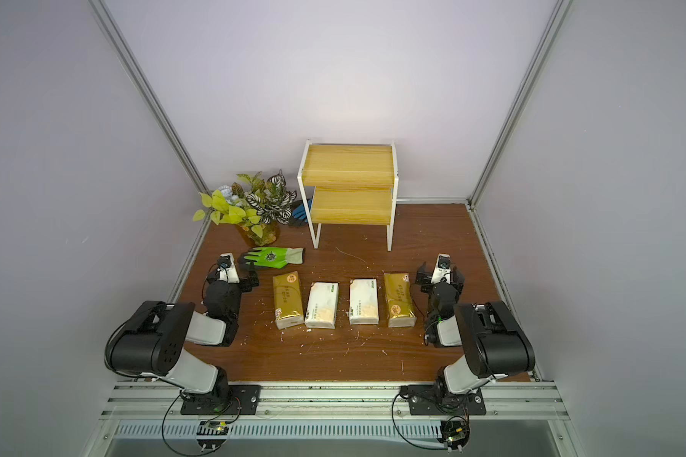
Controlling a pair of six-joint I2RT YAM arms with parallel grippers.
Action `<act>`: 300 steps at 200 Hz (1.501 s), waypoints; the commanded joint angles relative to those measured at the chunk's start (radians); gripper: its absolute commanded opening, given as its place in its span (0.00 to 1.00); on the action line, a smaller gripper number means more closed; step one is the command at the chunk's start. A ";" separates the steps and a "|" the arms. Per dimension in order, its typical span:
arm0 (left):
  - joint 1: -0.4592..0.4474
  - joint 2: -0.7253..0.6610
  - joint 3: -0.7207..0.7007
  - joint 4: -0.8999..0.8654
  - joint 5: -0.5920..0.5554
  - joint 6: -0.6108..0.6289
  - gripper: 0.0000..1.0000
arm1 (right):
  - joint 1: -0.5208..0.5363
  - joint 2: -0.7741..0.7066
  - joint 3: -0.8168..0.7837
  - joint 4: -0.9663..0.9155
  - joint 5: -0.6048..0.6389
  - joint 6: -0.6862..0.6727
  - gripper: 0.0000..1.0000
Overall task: Place the tissue boxes on the shelf by color
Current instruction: Pick up the box of tissues from the center of the board.
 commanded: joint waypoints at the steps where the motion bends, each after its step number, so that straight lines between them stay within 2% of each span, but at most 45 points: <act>1: -0.001 -0.001 0.007 0.007 0.009 0.004 1.00 | -0.002 0.001 0.003 0.043 -0.015 0.015 0.99; 208: -0.002 -0.006 0.006 0.012 -0.005 0.003 0.99 | -0.003 -0.002 -0.001 0.052 -0.015 0.012 0.99; 219: -0.010 -0.059 0.033 -0.071 -0.112 -0.021 1.00 | 0.001 -0.003 -0.002 0.055 -0.006 0.009 1.00; 232: -0.010 -0.149 0.129 -0.331 -0.202 -0.055 1.00 | 0.013 -0.002 -0.003 0.066 0.037 0.006 0.99; 251: -0.016 -0.248 0.279 -0.593 -0.214 0.012 1.00 | 0.020 -0.020 0.004 0.027 0.067 0.015 1.00; 277: -0.037 -0.378 0.306 -0.649 -0.249 0.016 1.00 | 0.024 -0.017 -0.013 0.068 0.068 0.007 1.00; 300: -0.052 -0.487 0.281 -0.715 -0.191 -0.047 1.00 | 0.024 -0.017 -0.016 0.075 0.070 0.007 0.99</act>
